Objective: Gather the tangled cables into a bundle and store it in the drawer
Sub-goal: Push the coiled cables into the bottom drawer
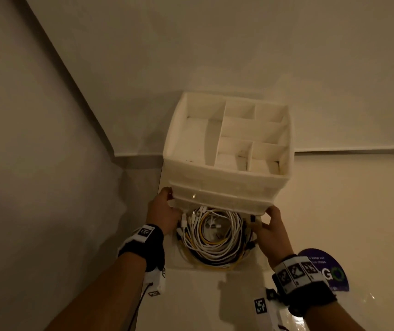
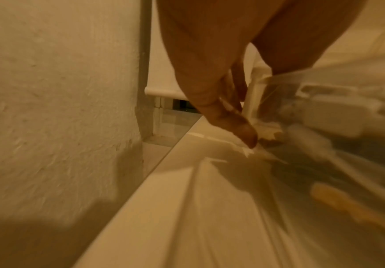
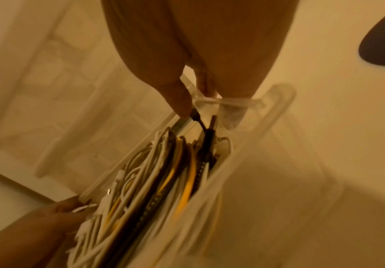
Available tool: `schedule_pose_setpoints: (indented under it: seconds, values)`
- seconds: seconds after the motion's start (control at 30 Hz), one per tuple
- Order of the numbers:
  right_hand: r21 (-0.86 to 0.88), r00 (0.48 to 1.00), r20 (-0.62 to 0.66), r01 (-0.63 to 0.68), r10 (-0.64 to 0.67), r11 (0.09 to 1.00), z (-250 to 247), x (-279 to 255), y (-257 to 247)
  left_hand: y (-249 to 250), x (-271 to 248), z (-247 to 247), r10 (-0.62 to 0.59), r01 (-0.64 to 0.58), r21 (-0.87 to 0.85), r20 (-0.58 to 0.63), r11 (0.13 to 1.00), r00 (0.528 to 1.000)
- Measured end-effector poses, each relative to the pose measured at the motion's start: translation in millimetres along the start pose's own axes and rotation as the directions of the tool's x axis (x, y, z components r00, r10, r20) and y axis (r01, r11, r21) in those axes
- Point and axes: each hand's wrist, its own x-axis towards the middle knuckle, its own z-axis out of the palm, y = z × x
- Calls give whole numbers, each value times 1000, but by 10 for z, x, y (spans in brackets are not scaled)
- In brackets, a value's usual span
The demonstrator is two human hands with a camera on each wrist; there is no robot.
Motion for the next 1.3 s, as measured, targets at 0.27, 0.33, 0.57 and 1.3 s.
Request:
schedule_pose_setpoints:
  seconds: [0.27,0.33,0.57,1.3]
  values:
    - [-95,992,-130,-3,-9,995,12,83,0,29,-39,103,28,-21,71,-100,997,995]
    - [-21,994,-112,-24,21,1000,-27,78,-9,44,-75,60,49,-44,66,-77,997,996]
    - [-268,903,429,117,9,956,-735,-95,14,-340,-391,-292,-75,124,-123,344,985,936]
    - [-481,915,392,296,-100,825,-602,-35,42,-388,-468,-170,106,-129,50,321,990,941]
